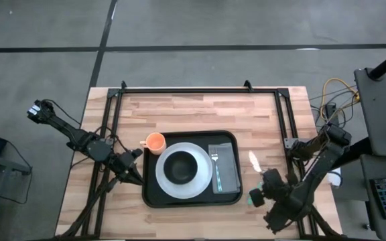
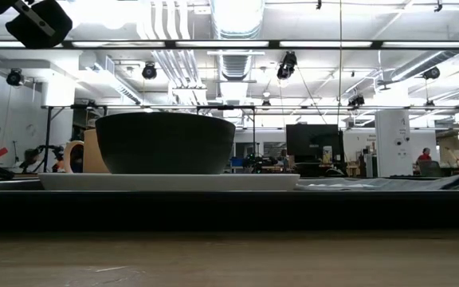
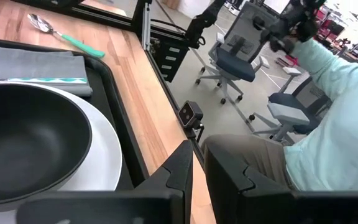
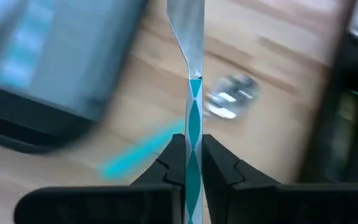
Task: Set up tray
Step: Put the green knife on the gray napkin
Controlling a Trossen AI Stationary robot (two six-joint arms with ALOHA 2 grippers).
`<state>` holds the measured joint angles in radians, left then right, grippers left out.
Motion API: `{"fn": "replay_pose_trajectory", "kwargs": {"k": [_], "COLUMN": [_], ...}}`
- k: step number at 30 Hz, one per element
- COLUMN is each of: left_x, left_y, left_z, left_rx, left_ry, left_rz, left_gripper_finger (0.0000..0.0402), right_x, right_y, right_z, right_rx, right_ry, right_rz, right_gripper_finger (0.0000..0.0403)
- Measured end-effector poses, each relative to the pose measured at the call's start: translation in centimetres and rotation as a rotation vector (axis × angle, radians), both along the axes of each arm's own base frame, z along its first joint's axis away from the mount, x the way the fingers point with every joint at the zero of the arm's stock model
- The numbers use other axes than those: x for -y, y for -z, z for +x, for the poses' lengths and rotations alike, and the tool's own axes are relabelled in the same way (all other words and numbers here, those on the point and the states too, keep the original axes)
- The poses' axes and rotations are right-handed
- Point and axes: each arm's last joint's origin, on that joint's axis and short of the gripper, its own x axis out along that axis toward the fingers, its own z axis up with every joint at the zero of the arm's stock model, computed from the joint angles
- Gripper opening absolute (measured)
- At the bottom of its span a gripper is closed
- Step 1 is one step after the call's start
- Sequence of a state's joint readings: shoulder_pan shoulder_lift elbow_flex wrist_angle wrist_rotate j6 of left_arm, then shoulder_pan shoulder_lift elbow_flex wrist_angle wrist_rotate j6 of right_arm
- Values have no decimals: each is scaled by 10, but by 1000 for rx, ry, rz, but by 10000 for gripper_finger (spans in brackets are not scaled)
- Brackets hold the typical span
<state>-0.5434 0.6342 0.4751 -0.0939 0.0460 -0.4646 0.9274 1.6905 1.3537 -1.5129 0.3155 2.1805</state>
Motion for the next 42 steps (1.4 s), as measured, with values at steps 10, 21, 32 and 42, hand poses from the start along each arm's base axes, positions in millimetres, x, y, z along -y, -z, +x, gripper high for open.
{"fn": "replay_pose_trajectory", "kwargs": {"k": [10, 21, 32, 42], "left_x": [0, 1, 1, 0], "left_y": [0, -4, -5, -2], "left_z": [0, 1, 1, 1], "left_rx": [24, 64, 66, 45], "left_ry": [11, 9, 9, 15], "left_rz": [35, 11, 10, 20], "left_gripper_finger": [23, 23, 23, 23], "right_x": [11, 26, 33, 45], "right_y": [1, 69, 120, 121], "right_z": [57, 106, 133, 138], "right_rx": [353, 381, 303, 280], "right_ry": [-3, 116, 187, 204], "right_rz": [-60, -100, -81, -96], "right_gripper_finger": [15, 15, 15, 15]}}
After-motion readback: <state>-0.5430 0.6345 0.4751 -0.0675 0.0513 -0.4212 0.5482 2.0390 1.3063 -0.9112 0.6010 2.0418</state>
